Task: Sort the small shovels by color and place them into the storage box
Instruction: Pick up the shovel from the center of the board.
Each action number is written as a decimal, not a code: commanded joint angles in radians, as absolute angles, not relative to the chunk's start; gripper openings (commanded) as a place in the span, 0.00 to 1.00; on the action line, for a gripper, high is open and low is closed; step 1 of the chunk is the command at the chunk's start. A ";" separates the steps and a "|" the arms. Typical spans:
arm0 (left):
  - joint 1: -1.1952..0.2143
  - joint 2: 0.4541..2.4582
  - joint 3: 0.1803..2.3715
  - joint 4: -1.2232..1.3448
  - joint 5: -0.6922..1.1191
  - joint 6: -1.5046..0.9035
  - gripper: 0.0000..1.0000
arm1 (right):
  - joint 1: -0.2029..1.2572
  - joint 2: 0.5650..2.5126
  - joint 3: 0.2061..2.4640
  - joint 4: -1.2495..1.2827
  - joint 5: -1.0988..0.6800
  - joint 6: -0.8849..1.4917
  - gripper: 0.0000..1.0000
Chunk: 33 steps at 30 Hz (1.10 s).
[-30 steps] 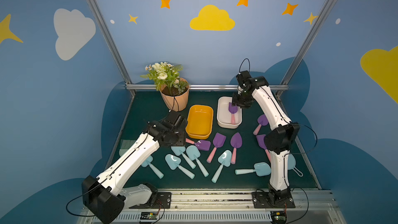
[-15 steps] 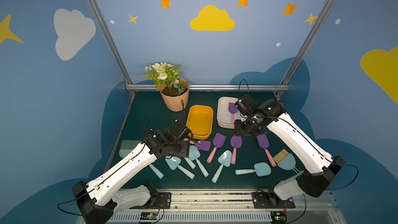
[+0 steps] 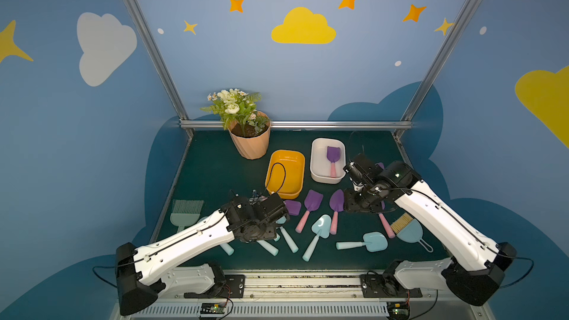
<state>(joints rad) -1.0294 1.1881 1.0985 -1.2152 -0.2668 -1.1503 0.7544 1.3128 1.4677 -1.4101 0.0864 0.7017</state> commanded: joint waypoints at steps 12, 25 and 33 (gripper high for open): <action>-1.068 1.261 1.003 -1.192 -0.284 -1.485 0.59 | 0.719 1.274 1.419 -1.343 0.151 0.566 0.58; -1.055 1.258 0.805 -0.907 -0.172 -1.665 0.59 | 0.649 1.246 1.340 -1.283 0.080 0.491 0.58; -1.048 1.212 0.706 -0.819 -0.158 -1.727 0.58 | 0.632 1.276 1.331 -1.274 0.035 0.500 0.58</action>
